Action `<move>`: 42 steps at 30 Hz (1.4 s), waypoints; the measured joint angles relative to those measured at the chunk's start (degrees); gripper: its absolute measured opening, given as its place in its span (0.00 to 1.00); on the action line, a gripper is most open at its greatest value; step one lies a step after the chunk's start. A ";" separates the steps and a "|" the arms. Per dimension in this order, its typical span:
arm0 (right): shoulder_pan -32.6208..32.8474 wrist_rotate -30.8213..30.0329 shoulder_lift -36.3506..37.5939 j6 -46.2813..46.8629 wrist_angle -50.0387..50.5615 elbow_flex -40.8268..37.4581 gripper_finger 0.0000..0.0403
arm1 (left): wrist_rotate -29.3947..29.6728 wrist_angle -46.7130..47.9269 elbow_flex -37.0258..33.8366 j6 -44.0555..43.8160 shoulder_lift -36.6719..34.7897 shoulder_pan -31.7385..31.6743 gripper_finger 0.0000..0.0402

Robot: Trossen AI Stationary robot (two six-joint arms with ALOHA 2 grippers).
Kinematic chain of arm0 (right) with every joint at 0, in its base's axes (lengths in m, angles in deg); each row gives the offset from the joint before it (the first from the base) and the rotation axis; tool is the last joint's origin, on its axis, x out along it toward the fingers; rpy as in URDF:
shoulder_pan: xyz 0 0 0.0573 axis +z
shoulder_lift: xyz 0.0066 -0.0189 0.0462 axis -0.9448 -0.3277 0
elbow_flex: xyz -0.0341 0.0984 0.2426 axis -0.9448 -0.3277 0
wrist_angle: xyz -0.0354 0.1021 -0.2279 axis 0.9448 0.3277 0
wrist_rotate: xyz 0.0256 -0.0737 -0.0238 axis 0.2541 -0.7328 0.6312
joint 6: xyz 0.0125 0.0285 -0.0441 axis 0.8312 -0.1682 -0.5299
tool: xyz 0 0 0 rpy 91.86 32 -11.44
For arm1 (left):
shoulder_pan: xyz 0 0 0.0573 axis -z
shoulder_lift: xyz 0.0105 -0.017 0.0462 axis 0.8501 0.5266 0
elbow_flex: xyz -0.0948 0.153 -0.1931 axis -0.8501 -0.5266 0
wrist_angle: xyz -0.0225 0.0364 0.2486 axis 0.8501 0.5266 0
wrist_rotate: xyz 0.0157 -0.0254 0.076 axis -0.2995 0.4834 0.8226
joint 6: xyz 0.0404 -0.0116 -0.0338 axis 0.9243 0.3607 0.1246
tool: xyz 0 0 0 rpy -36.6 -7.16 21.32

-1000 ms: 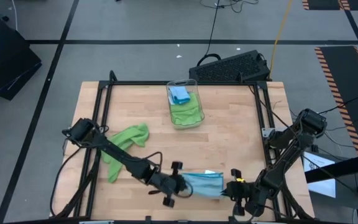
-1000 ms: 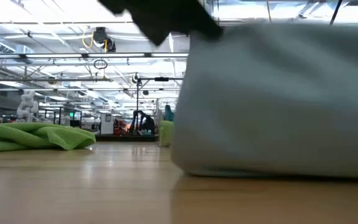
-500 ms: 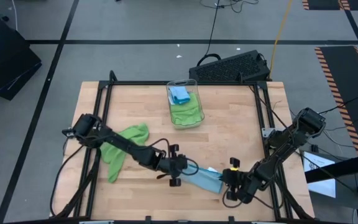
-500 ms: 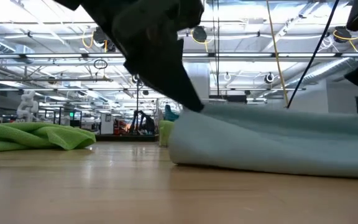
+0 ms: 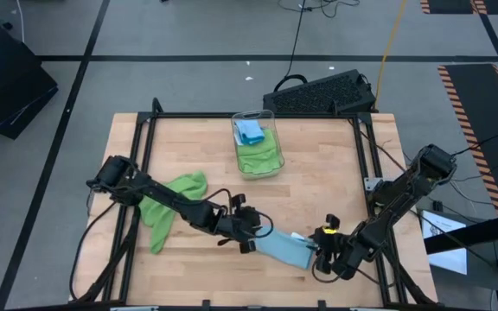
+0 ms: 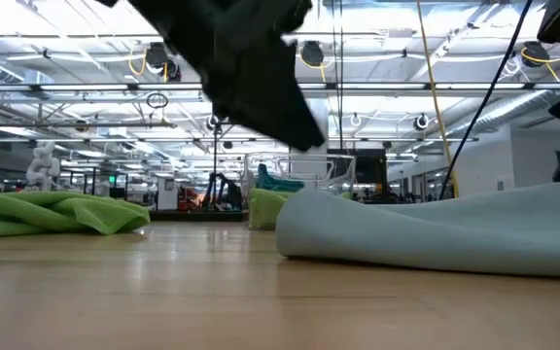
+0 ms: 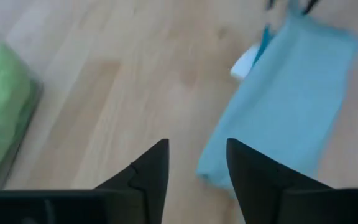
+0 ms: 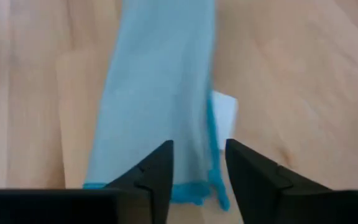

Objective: Fold microfiber towels
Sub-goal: Fold the blue towel, then put the blue towel into the transparent bin

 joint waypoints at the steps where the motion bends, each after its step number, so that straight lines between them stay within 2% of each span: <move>1: 0.02 -0.25 0.96 1.58 1.29 0.00 0.37 | 0.12 -1.35 0.00 0.28 -0.29 0.30 0.41; 4: 0.99 -5.87 2.30 2.11 0.44 -0.03 0.40 | -0.12 -7.75 0.02 4.26 -0.33 1.79 0.42; 7: 2.11 -14.32 0.62 -4.80 -11.92 -0.65 0.39 | -2.93 -15.36 0.24 9.78 1.51 2.88 0.42; 12: 1.67 -17.32 -7.23 -19.42 -38.51 -4.00 0.32 | -2.38 -17.33 -0.02 13.03 5.54 3.53 0.42; 16: 1.23 -19.45 -15.14 -24.03 -47.53 -4.22 0.24 | -2.40 -17.55 0.07 11.72 8.71 2.00 0.42; 22: 0.03 -19.37 -24.09 -19.29 -48.55 -4.24 0.12 | -2.53 -13.02 -0.02 6.83 11.35 0.29 0.42; 28: 0.02 -19.72 -27.78 -14.93 -49.52 -4.07 0.06 | -2.49 -8.87 0.15 5.36 11.81 -0.04 0.42; 36: 0.07 -18.76 -22.41 -20.54 -49.23 -4.30 0.06 | -2.35 -8.84 0.00 8.32 7.79 0.57 0.42; 42: 0.00 -17.86 -15.57 -24.37 -49.36 -4.23 0.14 | 0.01 -9.80 0.21 11.34 3.83 3.86 0.42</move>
